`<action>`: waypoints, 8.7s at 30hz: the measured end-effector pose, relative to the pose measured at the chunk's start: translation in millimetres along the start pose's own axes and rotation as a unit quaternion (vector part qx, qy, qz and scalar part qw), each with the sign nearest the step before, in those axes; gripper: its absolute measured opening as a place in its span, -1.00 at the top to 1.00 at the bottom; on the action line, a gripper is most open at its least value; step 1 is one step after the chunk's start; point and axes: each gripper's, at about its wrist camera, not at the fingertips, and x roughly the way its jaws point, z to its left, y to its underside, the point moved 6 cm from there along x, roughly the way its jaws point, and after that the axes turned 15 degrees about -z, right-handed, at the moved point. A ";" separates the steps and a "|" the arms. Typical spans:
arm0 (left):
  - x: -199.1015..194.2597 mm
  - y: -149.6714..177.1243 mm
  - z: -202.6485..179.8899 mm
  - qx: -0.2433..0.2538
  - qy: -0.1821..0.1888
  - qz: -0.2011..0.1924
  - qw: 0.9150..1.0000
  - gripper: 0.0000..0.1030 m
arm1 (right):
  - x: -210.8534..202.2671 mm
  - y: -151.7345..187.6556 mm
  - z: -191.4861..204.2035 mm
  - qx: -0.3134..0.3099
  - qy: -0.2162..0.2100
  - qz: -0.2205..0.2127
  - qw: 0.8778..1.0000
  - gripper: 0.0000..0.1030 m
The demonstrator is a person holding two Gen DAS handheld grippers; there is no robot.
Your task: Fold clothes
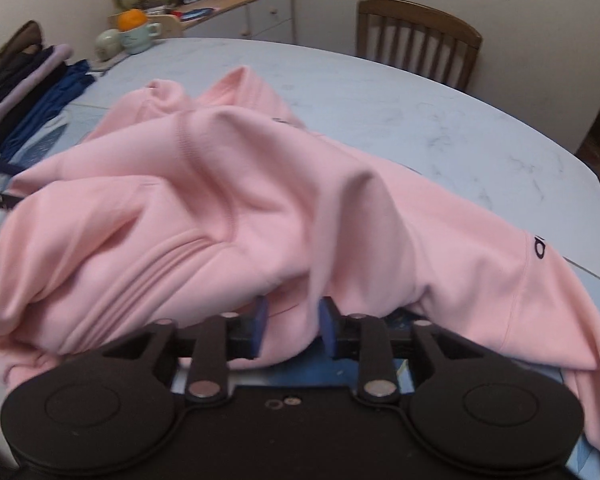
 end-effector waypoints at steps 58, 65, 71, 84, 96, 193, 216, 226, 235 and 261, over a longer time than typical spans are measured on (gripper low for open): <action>-48.8 17.8 -200.2 -0.076 0.280 0.046 0.956 0.38 | -135.9 129.1 -15.9 -0.033 0.019 0.142 0.989 -1.00; -72.4 41.1 -174.7 -0.119 0.186 0.065 0.973 -0.41 | -141.3 82.5 -26.1 -0.110 -0.063 0.098 0.987 -1.00; -67.5 70.3 -152.4 -0.227 0.060 0.081 0.969 -0.41 | -109.7 42.6 -21.3 -0.167 -0.109 0.047 0.979 -1.00; -44.3 63.8 -150.3 -0.273 -0.083 0.074 0.956 0.74 | -66.6 79.6 -0.1 -0.176 -0.153 0.077 0.969 -1.00; -46.5 66.5 20.7 -0.093 -0.268 0.062 0.957 0.83 | -46.8 92.7 -7.7 -0.136 -0.095 0.120 0.979 -1.00; -62.7 113.4 105.2 -0.206 -0.091 -0.030 0.974 -0.41 | 220.5 -106.1 397.1 -0.440 -0.327 0.058 0.835 -1.00; -23.1 59.6 79.4 0.001 -0.145 -0.096 0.985 0.80 | 109.9 -100.0 306.2 -0.332 -0.307 -0.021 0.892 -1.00; -6.6 91.4 159.9 0.152 -0.282 -0.083 0.944 0.81 | 198.6 -146.2 174.1 -0.327 -0.127 0.053 0.935 -1.00; 2.7 113.4 145.8 0.167 -0.229 -0.041 0.958 0.52 | 245.6 -159.5 142.6 -0.309 -0.110 0.087 0.941 -1.00; 46.0 80.9 147.4 -0.112 -0.022 -0.083 0.990 -0.85 | 284.5 -151.3 197.2 -0.258 -0.185 0.084 0.945 -1.00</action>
